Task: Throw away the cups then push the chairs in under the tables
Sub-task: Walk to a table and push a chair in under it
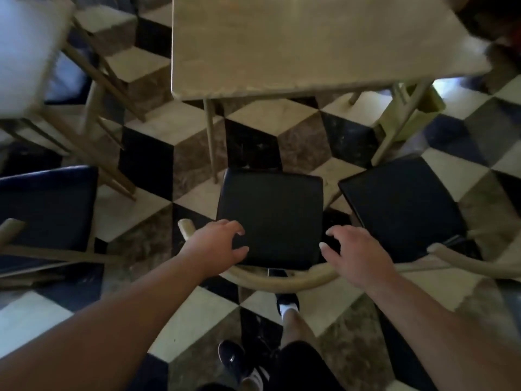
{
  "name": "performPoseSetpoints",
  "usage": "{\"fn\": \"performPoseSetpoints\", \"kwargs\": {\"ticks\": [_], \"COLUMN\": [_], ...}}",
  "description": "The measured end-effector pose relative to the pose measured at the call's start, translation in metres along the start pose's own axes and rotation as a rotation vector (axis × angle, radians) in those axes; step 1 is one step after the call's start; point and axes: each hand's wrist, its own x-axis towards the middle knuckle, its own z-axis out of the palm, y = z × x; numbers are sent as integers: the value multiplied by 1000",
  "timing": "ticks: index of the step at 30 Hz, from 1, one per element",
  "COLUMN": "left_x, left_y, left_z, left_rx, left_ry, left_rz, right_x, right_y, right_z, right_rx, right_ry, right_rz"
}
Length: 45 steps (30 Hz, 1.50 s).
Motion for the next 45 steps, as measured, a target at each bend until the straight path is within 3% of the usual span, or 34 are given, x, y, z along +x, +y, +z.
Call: {"fn": "performPoseSetpoints", "kwargs": {"ticks": [5,8,12,17,39,45], "left_x": [12,14,23,31,114,141], "left_y": [-27,-32,-23,-11,-8,-11], "left_z": [40,41,36,33,-19,-32], "left_rx": [65,282,529,507,336,279], "left_ry": [-149,-274,-492,-607,-457,-347], "left_rz": [-41,75,202,154,151,184], "right_x": [17,21,30,50,159,196], "right_y": [1,-4,-3,-4,19,26], "right_z": [52,63,61,59,15,-4], "right_rx": [11,-45,-137,-313,-361,-373], "right_ry": [-151,-368,-532,-764,-647,-579], "right_rz": [-50,-60,-124,-247,-327,-356]}}
